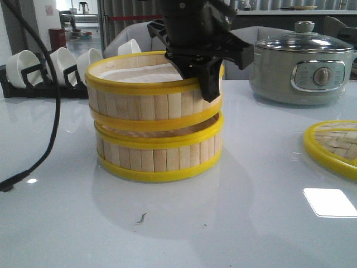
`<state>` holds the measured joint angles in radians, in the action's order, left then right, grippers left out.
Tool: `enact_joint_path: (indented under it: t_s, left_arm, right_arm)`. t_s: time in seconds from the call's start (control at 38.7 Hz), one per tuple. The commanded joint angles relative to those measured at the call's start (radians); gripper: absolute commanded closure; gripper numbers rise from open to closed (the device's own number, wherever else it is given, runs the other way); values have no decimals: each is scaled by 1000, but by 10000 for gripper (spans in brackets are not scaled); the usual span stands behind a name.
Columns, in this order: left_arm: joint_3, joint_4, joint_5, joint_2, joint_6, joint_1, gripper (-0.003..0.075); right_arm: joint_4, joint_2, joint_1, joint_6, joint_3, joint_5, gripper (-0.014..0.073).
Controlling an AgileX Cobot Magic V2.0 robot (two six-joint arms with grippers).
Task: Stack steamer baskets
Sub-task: 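Lower the basket onto the centre basket and open the left gripper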
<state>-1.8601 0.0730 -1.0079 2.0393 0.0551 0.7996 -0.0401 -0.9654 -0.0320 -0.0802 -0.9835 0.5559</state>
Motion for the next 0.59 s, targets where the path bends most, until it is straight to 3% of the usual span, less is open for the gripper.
enact_joint_path:
  t_s: [0.0, 0.57]
  left_arm:
    - [-12, 22, 67, -56, 5, -3, 634]
    - [-7, 8, 81, -56, 5, -12, 634]
  right_arm:
    - [11, 11, 0, -10, -38, -72, 77]
    - [11, 11, 0, -10, -38, -72, 77]
